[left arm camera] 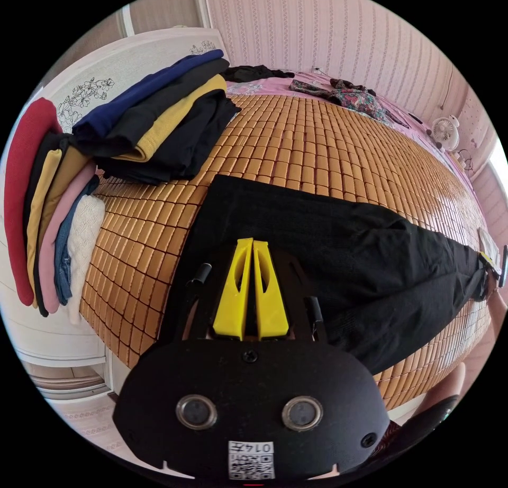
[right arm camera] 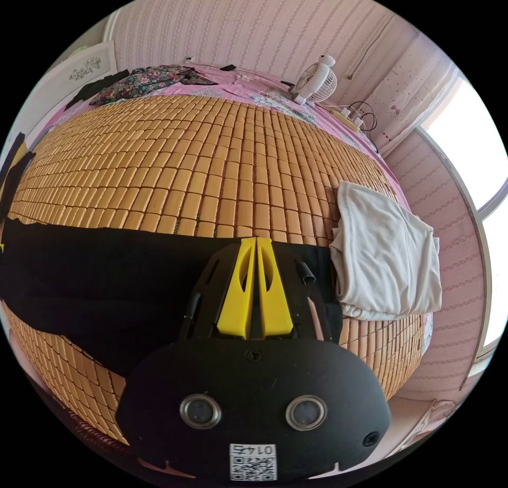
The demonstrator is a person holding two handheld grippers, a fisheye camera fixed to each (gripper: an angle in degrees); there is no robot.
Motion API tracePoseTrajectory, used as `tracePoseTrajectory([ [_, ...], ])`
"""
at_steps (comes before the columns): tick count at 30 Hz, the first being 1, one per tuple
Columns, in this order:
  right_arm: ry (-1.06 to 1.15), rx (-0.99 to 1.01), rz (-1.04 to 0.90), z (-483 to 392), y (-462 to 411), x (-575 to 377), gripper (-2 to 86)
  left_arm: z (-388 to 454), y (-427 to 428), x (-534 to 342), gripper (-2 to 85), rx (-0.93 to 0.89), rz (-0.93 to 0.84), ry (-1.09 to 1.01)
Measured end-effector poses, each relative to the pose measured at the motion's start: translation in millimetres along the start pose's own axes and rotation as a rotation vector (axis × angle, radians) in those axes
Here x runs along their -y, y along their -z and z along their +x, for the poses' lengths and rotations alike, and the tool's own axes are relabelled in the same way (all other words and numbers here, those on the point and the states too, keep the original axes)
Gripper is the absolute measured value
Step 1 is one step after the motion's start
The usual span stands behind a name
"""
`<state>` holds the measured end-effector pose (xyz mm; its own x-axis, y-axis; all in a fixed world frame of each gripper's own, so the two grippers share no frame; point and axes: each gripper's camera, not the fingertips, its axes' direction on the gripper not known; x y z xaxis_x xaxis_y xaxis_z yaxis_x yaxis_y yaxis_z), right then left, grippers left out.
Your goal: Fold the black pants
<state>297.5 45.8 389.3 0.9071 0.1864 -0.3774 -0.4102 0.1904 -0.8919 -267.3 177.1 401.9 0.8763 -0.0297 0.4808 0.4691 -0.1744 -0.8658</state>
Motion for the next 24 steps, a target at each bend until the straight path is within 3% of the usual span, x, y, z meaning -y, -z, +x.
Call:
tracePoseTrajectory([
  [3, -0.022, 0.073, -0.030, 22, 4, 3, -0.2, -12, 2, -4, -0.7, -0.058, 0.007, 0.049],
  [7, -0.159, 0.205, 0.246, 67, 70, -28, 1.1, -19, 25, -10, -0.6, -0.113, 0.080, 0.029],
  [9, -0.214, 0.246, 0.257, 86, 86, -45, 1.8, -16, 42, -17, -0.6, -0.148, 0.120, -0.016],
  [15, -0.237, 0.328, 0.161, 110, 100, -103, 4.7, 30, 78, -76, -0.1, -0.375, 0.074, -0.224],
  [20, -0.515, 0.448, 0.091, 148, 77, -109, 7.8, 84, 82, -116, 0.5, -0.419, -0.018, -0.381],
  [24, -0.571, 0.353, -0.022, 154, 51, -97, 7.3, 114, 64, -121, 1.3, -0.328, -0.104, -0.413],
])
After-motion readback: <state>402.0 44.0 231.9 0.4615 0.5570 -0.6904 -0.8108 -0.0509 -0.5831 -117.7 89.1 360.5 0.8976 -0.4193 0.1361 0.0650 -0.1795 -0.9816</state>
